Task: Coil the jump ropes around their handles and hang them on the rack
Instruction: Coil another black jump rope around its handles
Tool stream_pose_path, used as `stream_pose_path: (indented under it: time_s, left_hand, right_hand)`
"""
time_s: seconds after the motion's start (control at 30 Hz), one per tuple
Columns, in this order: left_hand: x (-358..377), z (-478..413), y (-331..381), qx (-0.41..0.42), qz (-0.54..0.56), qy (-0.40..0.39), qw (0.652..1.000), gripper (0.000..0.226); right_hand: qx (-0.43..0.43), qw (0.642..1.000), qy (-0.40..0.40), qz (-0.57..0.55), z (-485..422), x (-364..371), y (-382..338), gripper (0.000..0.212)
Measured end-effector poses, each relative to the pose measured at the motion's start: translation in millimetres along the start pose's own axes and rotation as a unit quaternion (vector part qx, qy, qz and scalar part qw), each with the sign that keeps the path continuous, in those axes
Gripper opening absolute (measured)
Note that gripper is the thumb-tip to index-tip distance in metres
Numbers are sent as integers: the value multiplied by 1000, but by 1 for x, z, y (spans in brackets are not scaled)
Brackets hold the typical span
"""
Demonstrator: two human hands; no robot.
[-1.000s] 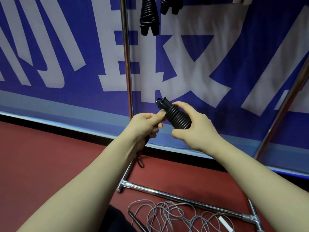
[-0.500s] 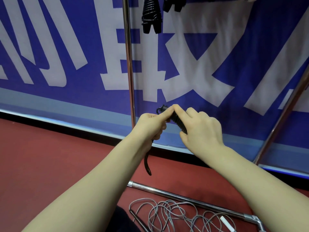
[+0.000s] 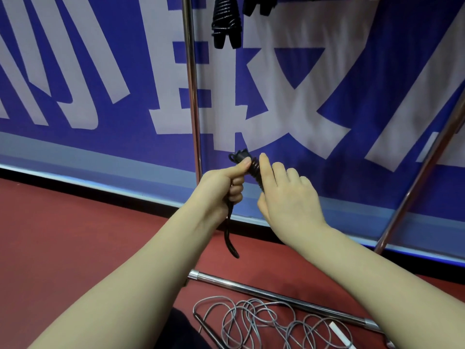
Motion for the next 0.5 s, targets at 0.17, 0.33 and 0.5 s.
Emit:
stream_pose_path:
  time_s: [0.17, 0.33, 0.5]
  left_hand:
    - [0, 2, 2, 18, -17, 21, 999, 24]
    - [0, 1, 13, 65, -16, -6, 998, 30]
    - [8, 7, 15, 83, -98, -122, 984, 31]
  right_hand:
    - [2, 1000, 13, -24, -1, 1, 1, 92]
    - [8, 978, -46, -201, -8, -3, 3, 65]
    - [149, 750, -318, -560, -4, 29, 19, 49]
Point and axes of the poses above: each hand's wrist, its own z-axis away from the middle knuckle, its own x-axis out of the palm, y = z × x, the point moved 8 cm from there along -z, towards the middle knuckle, and after that the axes turned 8 degrees about x, right-handed, at the moved point
